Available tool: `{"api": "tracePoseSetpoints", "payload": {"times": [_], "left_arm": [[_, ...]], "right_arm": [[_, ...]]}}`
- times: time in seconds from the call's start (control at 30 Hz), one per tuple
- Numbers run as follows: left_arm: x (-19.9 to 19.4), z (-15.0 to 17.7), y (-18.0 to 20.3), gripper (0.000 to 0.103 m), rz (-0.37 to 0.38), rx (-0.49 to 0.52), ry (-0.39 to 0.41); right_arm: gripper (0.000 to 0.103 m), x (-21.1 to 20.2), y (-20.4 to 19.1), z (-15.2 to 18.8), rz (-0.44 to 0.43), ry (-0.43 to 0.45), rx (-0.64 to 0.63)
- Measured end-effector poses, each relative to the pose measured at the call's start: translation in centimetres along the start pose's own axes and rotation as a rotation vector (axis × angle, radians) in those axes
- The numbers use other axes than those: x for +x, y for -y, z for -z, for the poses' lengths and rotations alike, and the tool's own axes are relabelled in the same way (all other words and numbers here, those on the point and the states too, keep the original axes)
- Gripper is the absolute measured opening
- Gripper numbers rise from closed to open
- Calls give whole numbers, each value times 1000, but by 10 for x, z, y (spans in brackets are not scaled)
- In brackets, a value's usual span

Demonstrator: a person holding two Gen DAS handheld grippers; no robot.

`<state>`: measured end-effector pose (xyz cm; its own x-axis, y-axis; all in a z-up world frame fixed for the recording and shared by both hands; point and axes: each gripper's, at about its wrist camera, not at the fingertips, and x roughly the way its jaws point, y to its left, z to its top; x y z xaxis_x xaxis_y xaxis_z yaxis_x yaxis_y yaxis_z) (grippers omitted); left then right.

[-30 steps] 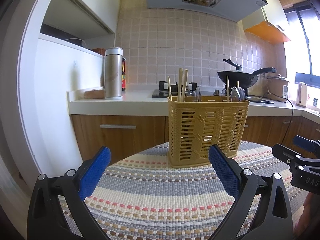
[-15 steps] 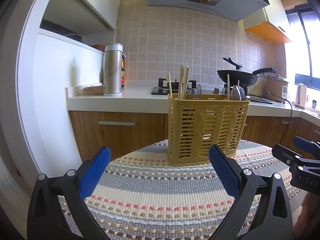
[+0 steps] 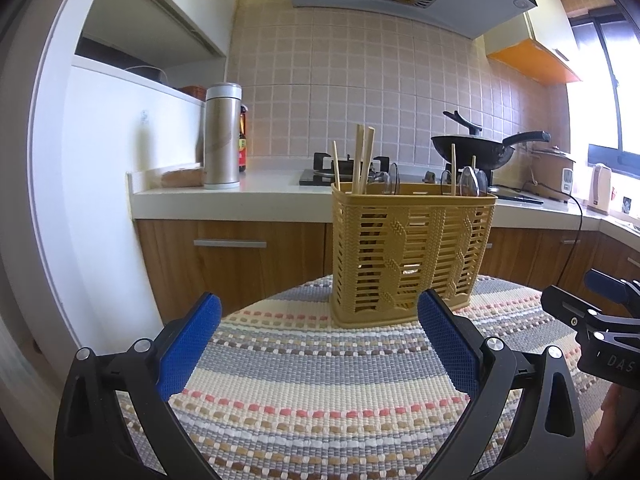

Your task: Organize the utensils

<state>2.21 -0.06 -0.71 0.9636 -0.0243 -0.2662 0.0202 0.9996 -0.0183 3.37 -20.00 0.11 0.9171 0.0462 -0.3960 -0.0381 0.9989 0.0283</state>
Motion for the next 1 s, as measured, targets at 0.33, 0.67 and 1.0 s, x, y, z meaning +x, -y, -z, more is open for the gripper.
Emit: {"api": "tracePoseSetpoints", "payload": {"times": [0.33, 0.67, 1.0], "left_arm": [[-1, 1, 0, 95, 0, 0, -1], [-1, 2, -1, 95, -1, -2, -1], [-2, 2, -1, 95, -2, -4, -4]], "right_arm": [[91, 0, 0, 0, 8, 1, 5], [91, 0, 0, 0, 9, -1, 8], [91, 0, 1, 0, 9, -3, 8]]}}
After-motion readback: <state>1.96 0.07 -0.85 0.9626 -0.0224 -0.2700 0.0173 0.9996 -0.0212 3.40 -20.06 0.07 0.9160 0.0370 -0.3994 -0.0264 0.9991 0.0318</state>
